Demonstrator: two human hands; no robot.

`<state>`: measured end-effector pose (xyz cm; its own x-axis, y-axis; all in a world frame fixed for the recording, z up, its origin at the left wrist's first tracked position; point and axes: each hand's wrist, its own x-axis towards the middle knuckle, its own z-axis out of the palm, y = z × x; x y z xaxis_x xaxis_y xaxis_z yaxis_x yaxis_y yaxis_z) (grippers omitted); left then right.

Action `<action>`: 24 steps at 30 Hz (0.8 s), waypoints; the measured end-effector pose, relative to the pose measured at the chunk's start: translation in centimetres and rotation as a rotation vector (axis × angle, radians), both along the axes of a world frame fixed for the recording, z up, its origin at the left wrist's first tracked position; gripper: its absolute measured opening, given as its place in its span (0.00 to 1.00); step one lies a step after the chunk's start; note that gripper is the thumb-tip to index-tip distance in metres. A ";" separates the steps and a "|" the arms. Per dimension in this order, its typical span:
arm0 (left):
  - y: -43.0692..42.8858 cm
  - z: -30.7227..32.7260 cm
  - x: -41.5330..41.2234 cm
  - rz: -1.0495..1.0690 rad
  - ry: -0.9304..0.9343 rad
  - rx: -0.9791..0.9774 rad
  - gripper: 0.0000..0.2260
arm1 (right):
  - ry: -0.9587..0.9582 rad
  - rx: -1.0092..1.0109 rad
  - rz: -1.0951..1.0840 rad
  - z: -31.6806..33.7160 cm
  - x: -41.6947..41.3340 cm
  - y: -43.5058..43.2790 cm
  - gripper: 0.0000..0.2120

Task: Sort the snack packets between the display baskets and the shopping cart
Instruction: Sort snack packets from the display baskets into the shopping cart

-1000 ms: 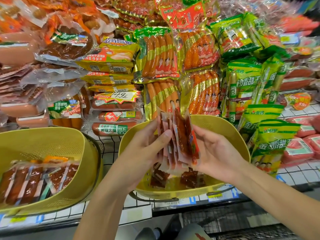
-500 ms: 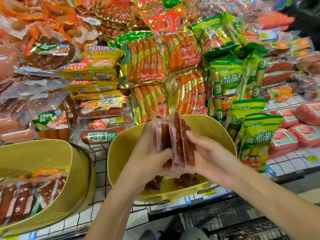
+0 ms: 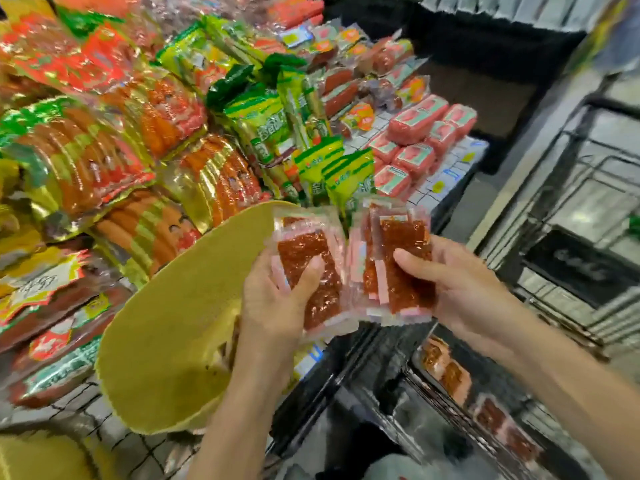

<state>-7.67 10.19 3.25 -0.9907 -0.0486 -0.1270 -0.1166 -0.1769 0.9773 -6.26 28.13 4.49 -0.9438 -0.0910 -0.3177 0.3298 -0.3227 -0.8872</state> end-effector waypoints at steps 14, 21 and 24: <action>25.4 -14.2 2.8 -0.762 -0.256 -0.237 0.07 | -0.313 0.163 -1.002 -14.8 16.6 21.6 0.17; 33.3 -26.8 5.0 -0.883 -0.397 -0.568 0.10 | -0.652 0.473 -0.843 -28.2 18.0 24.3 0.20; 34.7 -32.3 6.7 -0.875 -0.498 -0.693 0.14 | -0.849 0.503 -0.821 -33.4 17.8 24.4 0.18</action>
<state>-0.97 44.85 -29.07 -0.5734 0.4018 -0.7140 -0.3239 0.6893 0.6481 11.55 52.58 -28.90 -0.1514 0.7228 -0.6742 0.7136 -0.3921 -0.5805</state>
